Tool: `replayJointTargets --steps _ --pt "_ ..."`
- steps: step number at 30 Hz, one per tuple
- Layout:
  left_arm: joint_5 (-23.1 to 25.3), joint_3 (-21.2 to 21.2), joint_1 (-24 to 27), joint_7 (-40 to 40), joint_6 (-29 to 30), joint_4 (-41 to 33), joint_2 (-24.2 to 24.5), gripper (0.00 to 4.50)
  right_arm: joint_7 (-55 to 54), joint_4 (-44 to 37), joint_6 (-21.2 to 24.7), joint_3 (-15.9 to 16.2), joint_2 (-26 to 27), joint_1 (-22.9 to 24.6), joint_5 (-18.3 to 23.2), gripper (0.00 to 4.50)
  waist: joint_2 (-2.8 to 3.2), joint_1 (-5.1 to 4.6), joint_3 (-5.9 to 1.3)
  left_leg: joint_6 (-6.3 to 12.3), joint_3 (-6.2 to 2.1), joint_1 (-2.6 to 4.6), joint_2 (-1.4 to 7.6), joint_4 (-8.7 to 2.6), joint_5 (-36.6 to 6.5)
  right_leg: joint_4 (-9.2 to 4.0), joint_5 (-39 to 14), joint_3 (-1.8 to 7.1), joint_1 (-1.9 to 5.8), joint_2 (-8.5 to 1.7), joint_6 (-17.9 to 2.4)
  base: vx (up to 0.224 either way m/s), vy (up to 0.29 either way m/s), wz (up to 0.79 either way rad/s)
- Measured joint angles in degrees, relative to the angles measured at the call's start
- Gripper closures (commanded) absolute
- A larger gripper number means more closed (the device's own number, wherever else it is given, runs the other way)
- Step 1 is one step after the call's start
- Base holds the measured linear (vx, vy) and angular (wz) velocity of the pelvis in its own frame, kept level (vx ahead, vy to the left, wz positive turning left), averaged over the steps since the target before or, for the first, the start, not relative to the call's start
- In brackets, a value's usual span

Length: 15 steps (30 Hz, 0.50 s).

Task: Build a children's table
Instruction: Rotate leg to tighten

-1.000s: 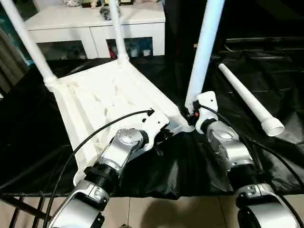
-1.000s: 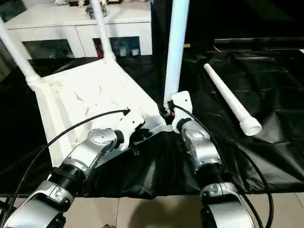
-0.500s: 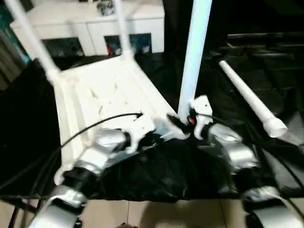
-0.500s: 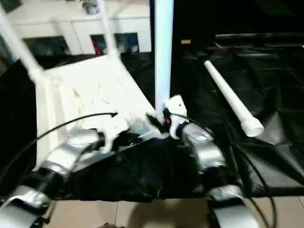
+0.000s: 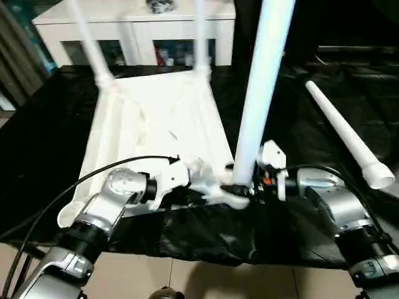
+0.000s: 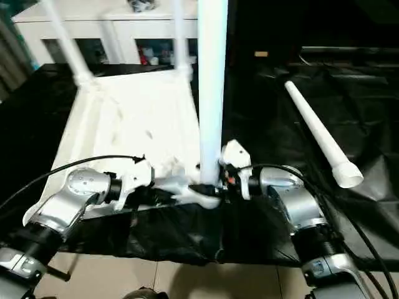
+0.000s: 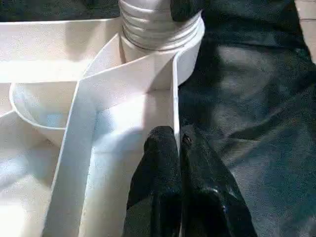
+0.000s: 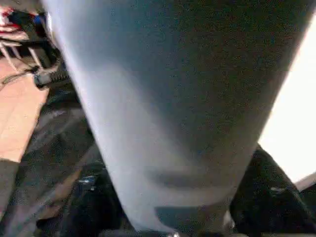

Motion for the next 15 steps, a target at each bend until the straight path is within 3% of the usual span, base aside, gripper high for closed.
replayJointTargets --steps 6,15 --pt "-0.27 -0.05 0.09 -1.5 -0.14 -0.02 0.54 4.5 1.19 -2.25 0.3 0.67 -0.65 0.66 0.07 2.39 -0.02 0.06 -0.02 0.0 0.0 0.02 0.0 0.03 0.0 0.08 0.0 0.0 0.0 0.0 0.0 0.0 0.0 0.0" --pt "-0.34 -0.1 -0.07 -1.81 -0.2 1.09 -0.91 4.5 0.86 -5.64 1.36 -0.09 -1.4 3.43 0.39 2.47 0.12 0.63 -0.11 -0.19 0.0 0.17 0.0 0.17 -0.11 0.18 0.01 0.0 0.19 -0.04 -0.01 0.0 0.0 0.0"
